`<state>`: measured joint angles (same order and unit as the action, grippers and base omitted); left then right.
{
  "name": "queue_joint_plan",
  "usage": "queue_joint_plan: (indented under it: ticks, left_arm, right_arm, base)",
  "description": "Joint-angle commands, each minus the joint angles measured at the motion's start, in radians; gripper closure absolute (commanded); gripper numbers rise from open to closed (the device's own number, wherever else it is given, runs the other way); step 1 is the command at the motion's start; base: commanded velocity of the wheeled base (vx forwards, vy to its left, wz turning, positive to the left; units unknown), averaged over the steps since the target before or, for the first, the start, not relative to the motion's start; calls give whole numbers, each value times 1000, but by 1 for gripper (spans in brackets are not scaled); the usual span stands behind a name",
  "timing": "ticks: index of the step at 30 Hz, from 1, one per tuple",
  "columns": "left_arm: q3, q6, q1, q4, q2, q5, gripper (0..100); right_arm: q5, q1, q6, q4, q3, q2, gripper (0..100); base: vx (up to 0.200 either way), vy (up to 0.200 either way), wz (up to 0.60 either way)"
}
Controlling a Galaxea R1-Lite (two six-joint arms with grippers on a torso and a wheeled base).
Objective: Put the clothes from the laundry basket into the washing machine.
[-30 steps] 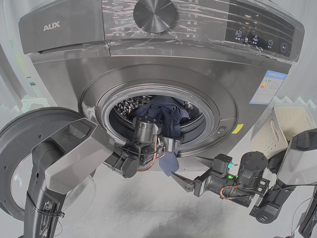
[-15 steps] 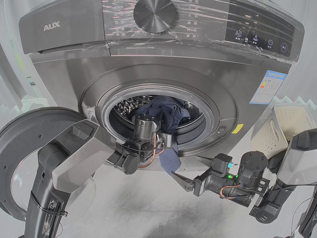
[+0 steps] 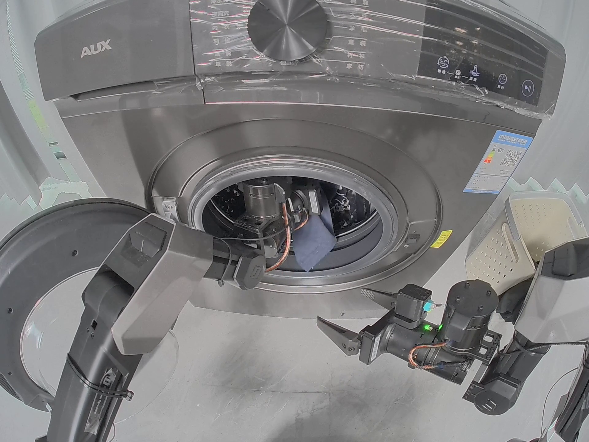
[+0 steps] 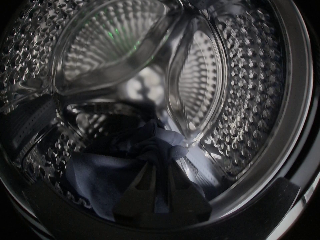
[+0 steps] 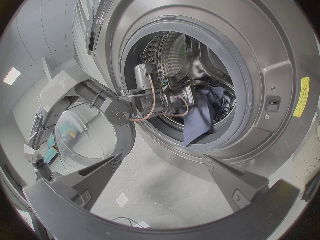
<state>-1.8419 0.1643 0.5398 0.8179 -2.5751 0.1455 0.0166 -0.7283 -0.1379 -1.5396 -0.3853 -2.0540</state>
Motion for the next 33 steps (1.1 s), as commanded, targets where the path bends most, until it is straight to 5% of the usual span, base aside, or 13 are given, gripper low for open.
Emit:
queue_joint_plan:
  ticks: [1, 15, 16, 25, 33]
  left_arm:
    - [-158, 4, -15, 14, -120, 31, 100]
    - [-114, 4, -24, 21, -112, 29, 100]
    - [-97, 6, -20, 17, -99, 29, 0]
    - [159, 0, 9, -82, 24, 2, 0]
    - [234, -11, 19, -112, 33, 2, 0]
  right_arm:
    - [0, -2, 0, -1, 0, -1, 0]
    - [0, 0, 0, -1, 0, -3, 0]
    - [0, 1, 0, -1, 2, -3, 0]
    - [0, 0, 0, -1, 0, -3, 0]
    - [0, 0, 0, -1, 0, -3, 0]
  base:
    - [0, 0, 0]
    - [0, 0, 0]
    - [0, 0, 0]
    - [0, 0, 0]
    - [0, 0, 0]
